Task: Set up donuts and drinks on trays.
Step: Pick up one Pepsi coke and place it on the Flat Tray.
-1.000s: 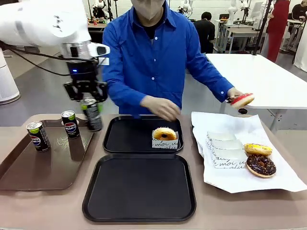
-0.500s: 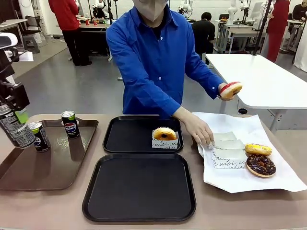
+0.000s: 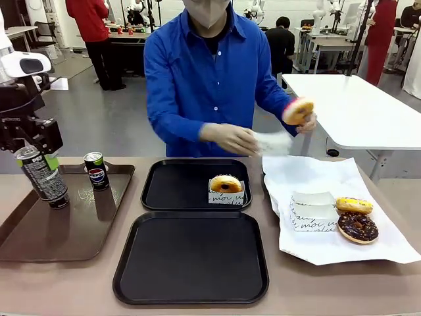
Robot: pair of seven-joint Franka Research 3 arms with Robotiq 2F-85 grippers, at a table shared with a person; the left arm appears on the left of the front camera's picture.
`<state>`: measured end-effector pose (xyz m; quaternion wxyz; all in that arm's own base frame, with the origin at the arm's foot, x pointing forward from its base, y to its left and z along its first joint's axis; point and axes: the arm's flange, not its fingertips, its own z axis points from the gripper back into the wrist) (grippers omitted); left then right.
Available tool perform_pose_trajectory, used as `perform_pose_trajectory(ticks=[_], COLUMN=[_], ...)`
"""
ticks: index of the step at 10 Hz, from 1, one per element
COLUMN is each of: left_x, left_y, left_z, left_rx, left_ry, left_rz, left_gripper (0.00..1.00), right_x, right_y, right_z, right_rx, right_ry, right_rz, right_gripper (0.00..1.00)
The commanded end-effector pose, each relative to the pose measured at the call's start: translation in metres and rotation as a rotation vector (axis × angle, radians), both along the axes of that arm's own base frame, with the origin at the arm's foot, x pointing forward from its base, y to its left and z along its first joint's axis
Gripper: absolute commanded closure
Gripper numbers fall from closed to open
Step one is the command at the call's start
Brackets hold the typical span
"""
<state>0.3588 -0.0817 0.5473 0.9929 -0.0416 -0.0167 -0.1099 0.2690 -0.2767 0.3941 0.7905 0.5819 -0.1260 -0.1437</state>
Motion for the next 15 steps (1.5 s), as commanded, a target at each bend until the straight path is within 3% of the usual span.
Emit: perform_pose_trajectory(ticks=[1, 6, 11, 12, 13, 15], left_x=[0.017, 0.057, 0.120, 0.128, 0.126, 0.087], left_y=[-0.023, -0.089, -0.150, -0.149, -0.138, -0.090], left_z=[0.004, -0.002, -0.053, -0.058, -0.055, -0.042], left_rx=[0.047, 0.038, 0.001, -0.024, -0.033, -0.058], left_ry=[-0.048, -0.075, -0.092, -0.049, -0.031, 0.045], left_rz=[0.017, 0.006, 0.048, 0.000, -0.042, -0.076], left_gripper=[0.42, 0.42, 0.42, 0.42, 0.42, 0.42], right_x=[0.000, 0.000, 0.000, 0.000, 0.000, 0.000], right_y=[-0.001, -0.001, -0.001, -0.001, -0.001, -0.001], right_z=[0.000, 0.000, 0.000, 0.000, 0.000, 0.000], right_rx=[0.010, 0.010, 0.010, 0.010, 0.010, 0.010], right_ry=[-0.007, -0.007, -0.007, -0.007, -0.007, -0.007], right_rz=[0.001, 0.001, 0.001, 0.001, 0.001, 0.001], right_gripper=[0.00, 0.00, 0.00, 0.00, 0.00, 0.00])
